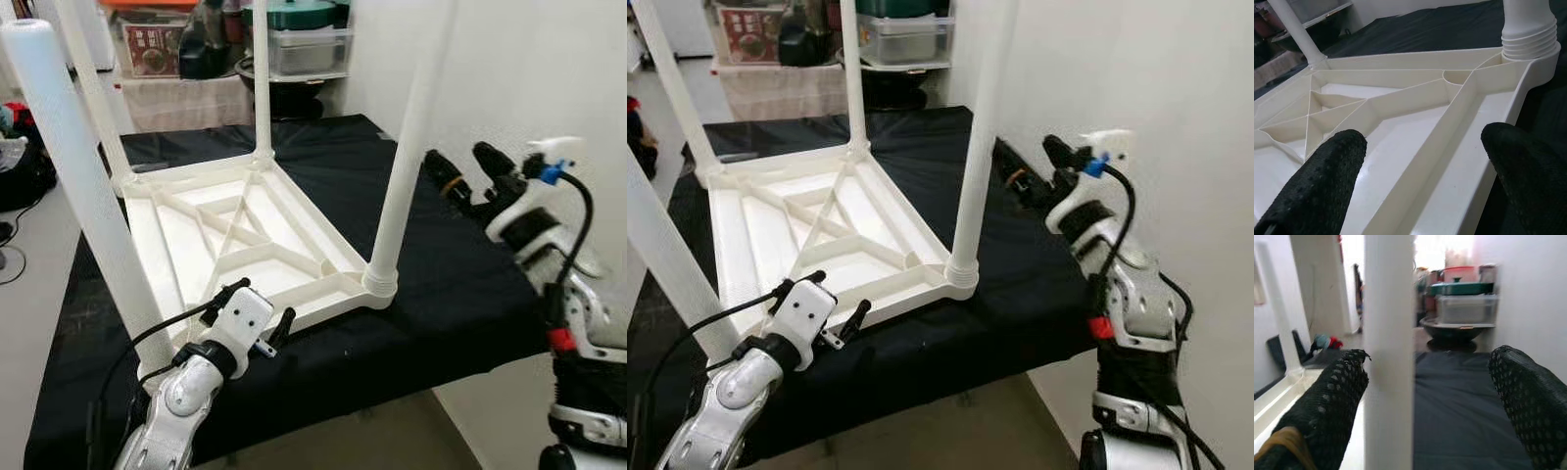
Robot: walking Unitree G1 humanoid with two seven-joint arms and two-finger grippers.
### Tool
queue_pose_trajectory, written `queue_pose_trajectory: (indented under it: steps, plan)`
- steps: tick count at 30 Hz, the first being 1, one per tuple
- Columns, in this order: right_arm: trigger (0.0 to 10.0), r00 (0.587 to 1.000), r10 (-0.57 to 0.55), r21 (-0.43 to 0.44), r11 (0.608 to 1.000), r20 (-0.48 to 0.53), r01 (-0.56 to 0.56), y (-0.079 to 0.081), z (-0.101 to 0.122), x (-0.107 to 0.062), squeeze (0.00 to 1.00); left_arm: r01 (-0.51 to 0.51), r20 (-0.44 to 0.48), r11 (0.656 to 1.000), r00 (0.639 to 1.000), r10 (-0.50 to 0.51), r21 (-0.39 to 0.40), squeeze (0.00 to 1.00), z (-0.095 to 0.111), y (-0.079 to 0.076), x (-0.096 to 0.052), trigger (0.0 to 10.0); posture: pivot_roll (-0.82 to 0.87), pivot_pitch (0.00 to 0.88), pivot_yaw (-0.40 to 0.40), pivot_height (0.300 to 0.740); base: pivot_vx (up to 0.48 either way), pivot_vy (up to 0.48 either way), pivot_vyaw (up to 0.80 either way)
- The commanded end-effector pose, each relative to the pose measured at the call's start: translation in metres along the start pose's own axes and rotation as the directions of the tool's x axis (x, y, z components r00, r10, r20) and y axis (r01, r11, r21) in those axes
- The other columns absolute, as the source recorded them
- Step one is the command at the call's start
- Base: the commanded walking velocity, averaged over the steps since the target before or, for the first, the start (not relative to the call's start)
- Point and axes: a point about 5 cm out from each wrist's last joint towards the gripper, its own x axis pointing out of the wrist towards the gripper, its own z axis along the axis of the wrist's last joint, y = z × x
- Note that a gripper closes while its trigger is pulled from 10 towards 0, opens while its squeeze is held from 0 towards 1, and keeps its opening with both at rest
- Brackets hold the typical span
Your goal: Building children table
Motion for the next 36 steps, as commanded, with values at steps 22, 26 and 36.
queue_pose_trajectory:
  steps: [22, 26, 36]
  plan:
    - [10.0, 0.991, -0.032, 0.066, 0.997, -0.131, 0.041, 0.048, -0.019, 0.082, 0.00, 0.288, -0.052, 0.950, 0.954, -0.295, -0.121, 0.00, 0.015, -0.024, -0.011, 10.0, -0.02, 0.196, -0.083, 0.740, 0.000, 0.000, 0.00]
    - [0.0, 0.991, -0.002, 0.086, 0.996, -0.132, 0.014, 0.053, -0.018, 0.086, 0.00, 0.315, -0.058, 0.940, 0.944, -0.324, -0.131, 0.00, 0.017, -0.027, -0.012, 10.0, -0.02, 0.208, -0.087, 0.740, 0.000, 0.000, 0.00]
    - [0.0, 0.982, 0.035, 0.064, 0.998, -0.185, -0.023, 0.048, -0.025, 0.081, 0.00, 0.319, -0.064, 0.934, 0.941, -0.332, -0.159, 0.00, 0.021, -0.028, -0.013, 10.0, -0.03, 0.217, -0.092, 0.740, 0.000, 0.000, 0.00]
